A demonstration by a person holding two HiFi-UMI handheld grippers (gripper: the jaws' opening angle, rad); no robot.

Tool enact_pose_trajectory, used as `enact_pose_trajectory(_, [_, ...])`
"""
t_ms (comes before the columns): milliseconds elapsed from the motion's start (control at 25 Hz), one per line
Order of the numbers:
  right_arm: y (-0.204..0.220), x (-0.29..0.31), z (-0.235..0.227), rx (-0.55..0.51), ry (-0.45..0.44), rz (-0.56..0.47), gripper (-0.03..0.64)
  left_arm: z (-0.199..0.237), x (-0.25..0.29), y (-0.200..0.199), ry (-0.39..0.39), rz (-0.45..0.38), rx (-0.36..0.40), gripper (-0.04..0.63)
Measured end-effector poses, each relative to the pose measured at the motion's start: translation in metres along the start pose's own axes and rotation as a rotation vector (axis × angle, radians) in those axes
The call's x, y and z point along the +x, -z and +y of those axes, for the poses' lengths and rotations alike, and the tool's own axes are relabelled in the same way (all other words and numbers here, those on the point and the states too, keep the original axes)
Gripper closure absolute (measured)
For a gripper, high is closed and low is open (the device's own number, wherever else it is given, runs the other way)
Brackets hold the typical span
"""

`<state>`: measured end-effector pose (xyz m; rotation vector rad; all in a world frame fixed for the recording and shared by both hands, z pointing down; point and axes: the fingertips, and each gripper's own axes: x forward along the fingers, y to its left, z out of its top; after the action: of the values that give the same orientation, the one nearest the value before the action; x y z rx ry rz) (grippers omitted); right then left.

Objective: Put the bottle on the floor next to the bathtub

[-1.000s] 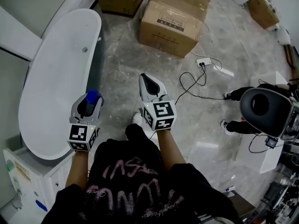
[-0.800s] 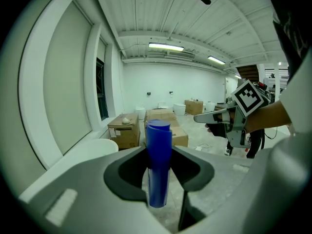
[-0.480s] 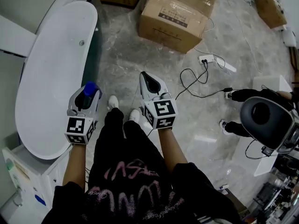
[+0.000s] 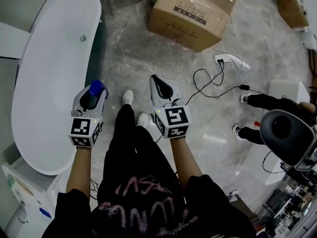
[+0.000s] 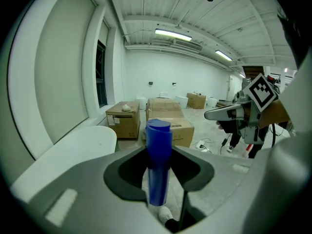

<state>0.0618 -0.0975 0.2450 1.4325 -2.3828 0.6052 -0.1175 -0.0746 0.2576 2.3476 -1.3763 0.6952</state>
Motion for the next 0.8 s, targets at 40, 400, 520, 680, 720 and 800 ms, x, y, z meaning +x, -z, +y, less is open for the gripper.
enact_pose_trajectory(40, [0.000,0.008,0.000,0.001,0.001,0.004,0.597,0.005,0.007,0.003,0.005,0.006,-0.002,0.445])
enact_pose_trajectory(400, [0.032,0.069,-0.007,0.058,0.015,0.046,0.595,0.043,0.069,0.045,0.025,0.077,0.004,0.445])
enact_pose_trajectory(520, [0.051,0.088,-0.010,0.062,0.008,0.075,0.595,0.050,0.091,0.063,0.028,0.103,0.000,0.445])
enact_pose_trajectory(680, [0.080,0.111,-0.016,0.080,0.009,0.110,0.595,0.054,0.120,0.095,0.045,0.137,-0.017,0.445])
enact_pose_trajectory(720, [0.087,0.116,-0.018,0.085,0.009,0.121,0.595,0.054,0.128,0.102,0.048,0.148,-0.022,0.445])
enact_pose_trajectory(800, [0.103,0.127,-0.022,0.094,0.007,0.144,0.594,0.055,0.145,0.117,0.051,0.171,-0.028,0.445])
